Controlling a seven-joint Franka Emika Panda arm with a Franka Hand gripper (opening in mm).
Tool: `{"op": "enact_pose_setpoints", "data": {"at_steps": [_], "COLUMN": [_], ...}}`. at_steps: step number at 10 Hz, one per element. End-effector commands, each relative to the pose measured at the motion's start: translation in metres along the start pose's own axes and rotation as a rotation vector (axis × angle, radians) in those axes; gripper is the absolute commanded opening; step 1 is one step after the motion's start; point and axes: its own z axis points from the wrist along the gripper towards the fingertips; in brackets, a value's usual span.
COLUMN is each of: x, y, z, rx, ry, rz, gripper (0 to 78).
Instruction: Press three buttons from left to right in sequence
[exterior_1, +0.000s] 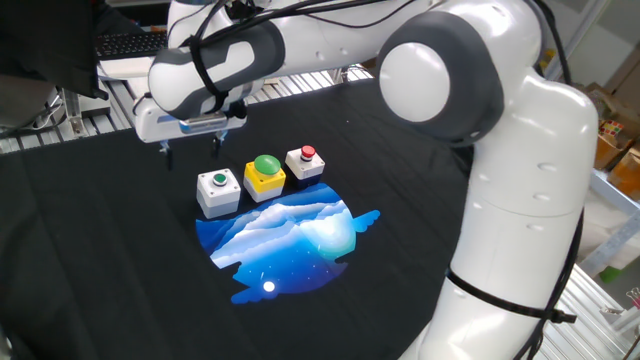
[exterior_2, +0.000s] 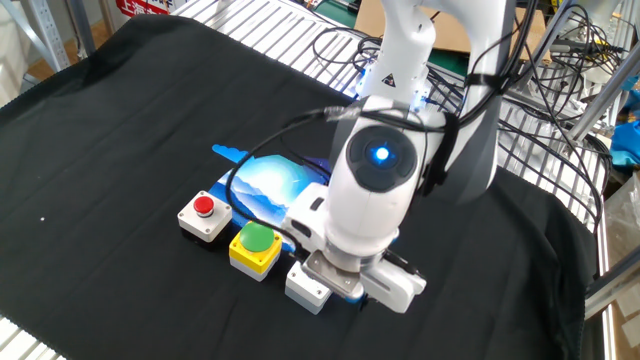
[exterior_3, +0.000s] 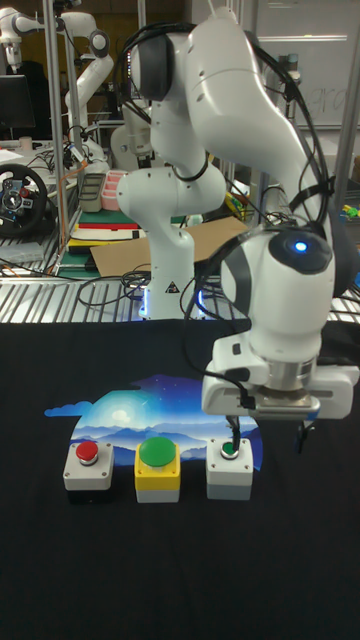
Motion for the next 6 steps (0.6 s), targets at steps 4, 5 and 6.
{"op": "enact_pose_setpoints", "data": {"at_steps": [4,5,6], "x": [0.011,0.015,0.015], "y": [0.002,0.002,0.002], "z": [0.011,0.013,0.013], "rx": [0.017,0.015,0.015], "ry": [0.042,0.04,0.04], "rz": [-0.005,0.0,0.001], "gripper": [77.5,77.5,77.5]}}
